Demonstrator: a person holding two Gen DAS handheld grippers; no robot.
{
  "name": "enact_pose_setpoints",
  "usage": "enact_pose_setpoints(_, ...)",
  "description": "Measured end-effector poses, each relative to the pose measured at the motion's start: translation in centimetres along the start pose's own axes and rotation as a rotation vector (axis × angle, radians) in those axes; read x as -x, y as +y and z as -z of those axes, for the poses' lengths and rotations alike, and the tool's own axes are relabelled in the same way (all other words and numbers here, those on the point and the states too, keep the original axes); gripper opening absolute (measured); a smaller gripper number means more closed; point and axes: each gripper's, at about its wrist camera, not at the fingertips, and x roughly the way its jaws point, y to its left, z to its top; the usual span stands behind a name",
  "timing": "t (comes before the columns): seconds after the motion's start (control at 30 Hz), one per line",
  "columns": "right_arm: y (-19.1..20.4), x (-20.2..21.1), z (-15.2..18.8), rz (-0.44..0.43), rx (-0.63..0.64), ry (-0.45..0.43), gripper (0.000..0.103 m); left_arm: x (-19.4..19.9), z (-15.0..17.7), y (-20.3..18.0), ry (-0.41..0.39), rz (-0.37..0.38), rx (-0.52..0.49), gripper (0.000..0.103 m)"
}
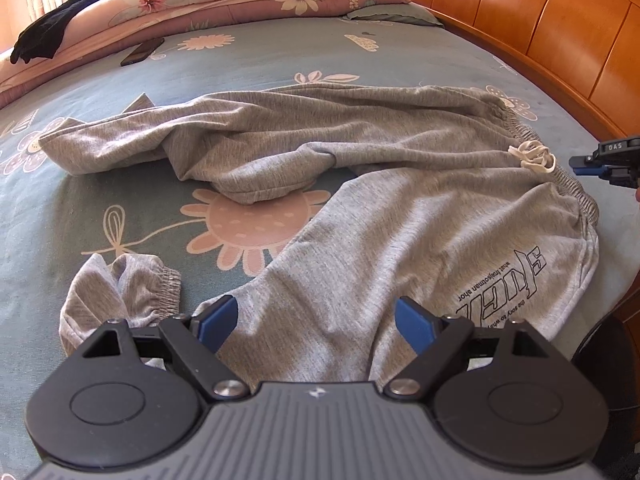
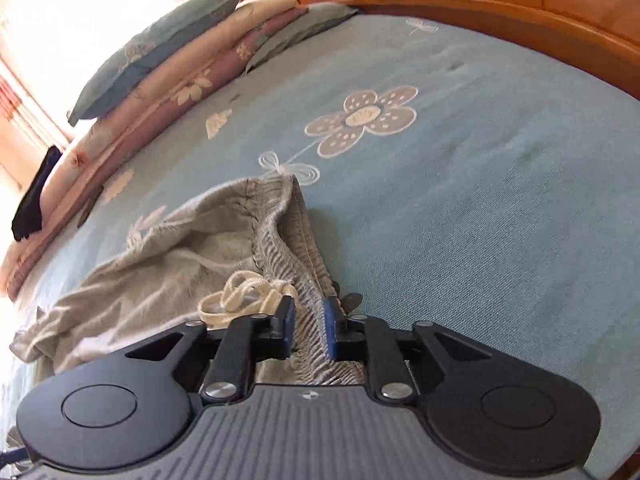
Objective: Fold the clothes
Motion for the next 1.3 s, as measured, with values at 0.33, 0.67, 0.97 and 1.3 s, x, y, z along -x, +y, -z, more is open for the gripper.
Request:
enact_pose_setpoints(0.33, -0.8, 2.6, 7.3, 0.133, -0.083, 0.069, 0.050, 2.2, 1.5, -0.7, -0.021, -0.007, -0.048, 0.086)
enact_pose_setpoints(0.67, -0.2, 2.2, 8.6, 0.179, -0.046, 0.024, 0.008, 5.1, 3.1, -1.8, -0.047, -0.033, -0.101, 0.086)
enact_pose_setpoints(0.97, 1.2, 3.3, 8.1, 0.292, -0.001, -0.003, 0.020, 5.4, 4.2, 0.3, -0.044, -0.069, -0.059, 0.086)
enact_pose_setpoints(1.3, 11.3, 4.2, 9.3, 0.023, 0.195, 0.021, 0.057, 8.9, 4.9, 5.7, -0.111, -0.162, 0.105, 0.086)
